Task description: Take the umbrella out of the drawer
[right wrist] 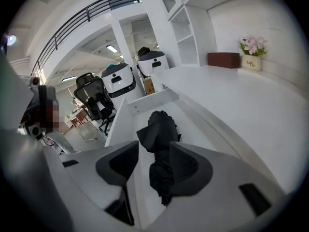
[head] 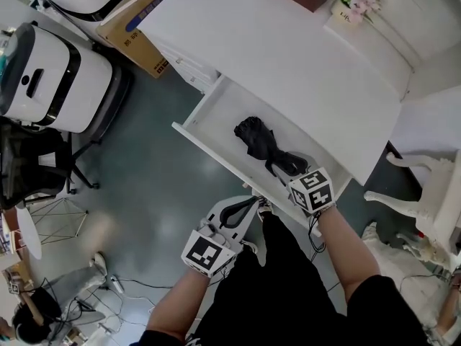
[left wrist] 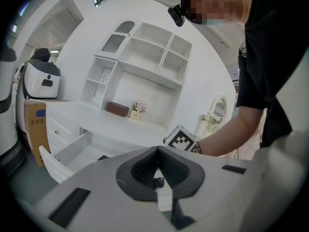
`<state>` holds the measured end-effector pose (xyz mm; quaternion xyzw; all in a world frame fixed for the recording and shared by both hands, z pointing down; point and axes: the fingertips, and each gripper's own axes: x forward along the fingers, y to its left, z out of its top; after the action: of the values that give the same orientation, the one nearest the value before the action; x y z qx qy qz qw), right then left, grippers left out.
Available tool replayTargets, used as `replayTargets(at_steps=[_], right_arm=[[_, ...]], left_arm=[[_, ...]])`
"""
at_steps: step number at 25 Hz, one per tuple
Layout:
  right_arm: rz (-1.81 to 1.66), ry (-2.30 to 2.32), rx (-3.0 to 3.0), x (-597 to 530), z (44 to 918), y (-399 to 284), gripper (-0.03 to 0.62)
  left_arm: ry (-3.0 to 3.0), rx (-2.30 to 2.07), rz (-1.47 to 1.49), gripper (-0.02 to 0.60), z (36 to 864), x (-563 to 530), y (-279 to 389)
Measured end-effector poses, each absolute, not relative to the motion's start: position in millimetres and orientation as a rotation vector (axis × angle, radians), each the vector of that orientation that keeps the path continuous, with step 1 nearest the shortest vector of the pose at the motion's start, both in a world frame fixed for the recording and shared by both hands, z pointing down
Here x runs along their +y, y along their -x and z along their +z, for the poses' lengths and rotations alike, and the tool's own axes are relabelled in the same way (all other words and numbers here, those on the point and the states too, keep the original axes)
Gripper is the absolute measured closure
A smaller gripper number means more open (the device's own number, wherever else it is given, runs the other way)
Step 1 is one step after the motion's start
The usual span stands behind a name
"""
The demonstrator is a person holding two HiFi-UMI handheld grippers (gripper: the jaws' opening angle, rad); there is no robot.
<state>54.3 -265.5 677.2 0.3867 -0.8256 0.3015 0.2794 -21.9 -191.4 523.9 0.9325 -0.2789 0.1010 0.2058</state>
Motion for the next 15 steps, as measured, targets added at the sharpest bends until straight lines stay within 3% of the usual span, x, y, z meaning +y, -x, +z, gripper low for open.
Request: replayTargets(at_steps=[15], right_arm=[[0.780, -0.833, -2.097, -276, 753, -47, 0.353]], left_arm=[[-2.547, -0.759, 0.296, 0.578, 549, -202, 10]])
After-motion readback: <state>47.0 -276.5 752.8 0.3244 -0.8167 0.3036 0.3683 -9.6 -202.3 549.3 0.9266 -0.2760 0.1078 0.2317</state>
